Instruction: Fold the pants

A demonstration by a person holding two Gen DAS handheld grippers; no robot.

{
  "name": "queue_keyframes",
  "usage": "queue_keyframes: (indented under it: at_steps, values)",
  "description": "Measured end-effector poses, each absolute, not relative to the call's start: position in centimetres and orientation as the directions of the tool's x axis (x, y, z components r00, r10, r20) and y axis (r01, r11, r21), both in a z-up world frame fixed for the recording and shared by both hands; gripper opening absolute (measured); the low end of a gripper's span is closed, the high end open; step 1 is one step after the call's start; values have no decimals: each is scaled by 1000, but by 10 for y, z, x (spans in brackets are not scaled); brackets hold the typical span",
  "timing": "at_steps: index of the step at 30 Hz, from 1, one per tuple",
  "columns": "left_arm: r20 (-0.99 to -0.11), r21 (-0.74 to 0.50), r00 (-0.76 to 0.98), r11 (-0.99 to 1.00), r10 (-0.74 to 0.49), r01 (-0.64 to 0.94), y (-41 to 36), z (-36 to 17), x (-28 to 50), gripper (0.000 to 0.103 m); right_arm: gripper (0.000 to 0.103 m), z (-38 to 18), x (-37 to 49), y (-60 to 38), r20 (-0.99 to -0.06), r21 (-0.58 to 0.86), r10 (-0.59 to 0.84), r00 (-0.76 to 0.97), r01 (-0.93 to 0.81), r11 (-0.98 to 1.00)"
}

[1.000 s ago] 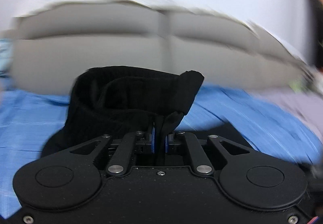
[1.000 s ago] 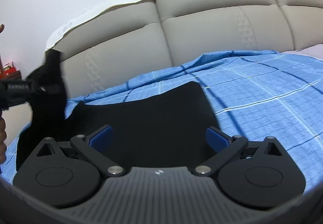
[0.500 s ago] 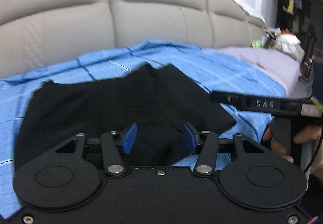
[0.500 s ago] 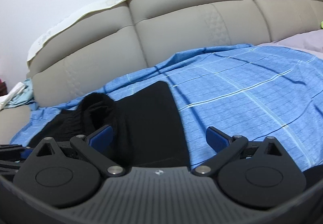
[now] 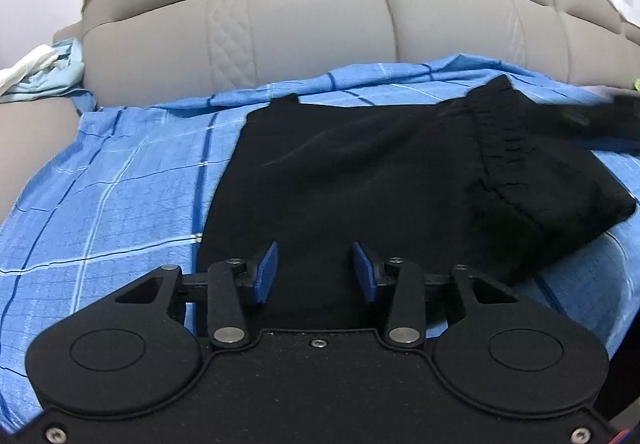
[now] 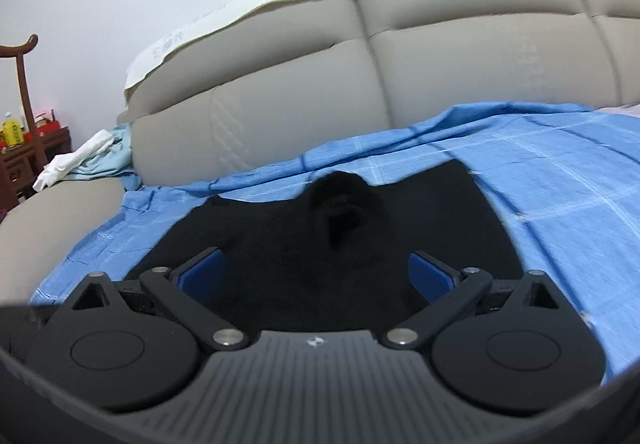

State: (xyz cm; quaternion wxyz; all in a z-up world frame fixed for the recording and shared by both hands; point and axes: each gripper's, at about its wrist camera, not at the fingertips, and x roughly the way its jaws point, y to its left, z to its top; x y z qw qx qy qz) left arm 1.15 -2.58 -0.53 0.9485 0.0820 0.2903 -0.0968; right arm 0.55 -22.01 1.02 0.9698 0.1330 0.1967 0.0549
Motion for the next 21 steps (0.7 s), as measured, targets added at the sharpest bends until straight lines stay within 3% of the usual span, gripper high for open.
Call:
queue_keyframes:
  at_steps: [4, 5, 6, 7, 11, 15, 21]
  values:
    - [-562, 100, 815, 966, -143, 238, -31, -9, 10, 39, 92, 11, 65, -208, -475, 319, 227, 850, -74, 945]
    - [-562, 99, 815, 966, -144, 239, -35, -10, 10, 39, 72, 9, 79, -207, -505, 334, 237, 830, -65, 940]
    - [-565, 90, 811, 966, -152, 244, -35, -7, 9, 39, 40, 8, 90, -208, -536, 349, 235, 811, -41, 936]
    - [-569, 70, 804, 964, -174, 258, -33, -3, 9, 39, 33, 8, 98, -211, -554, 369, 233, 799, -15, 929]
    - [-485, 8, 829, 947, -278, 323, -22, 32, 15, 41, 32, 17, 90, -219, -499, 335, 201, 843, -27, 942]
    - [-396, 50, 874, 943, -283, 328, -19, 65, 61, 43, 35, 6, 84, -222, -518, 303, 185, 835, -23, 953]
    - [-542, 7, 802, 953, -252, 304, -25, 50, 161, 37, 32, 5, 66, -214, -474, 208, 89, 876, 13, 978]
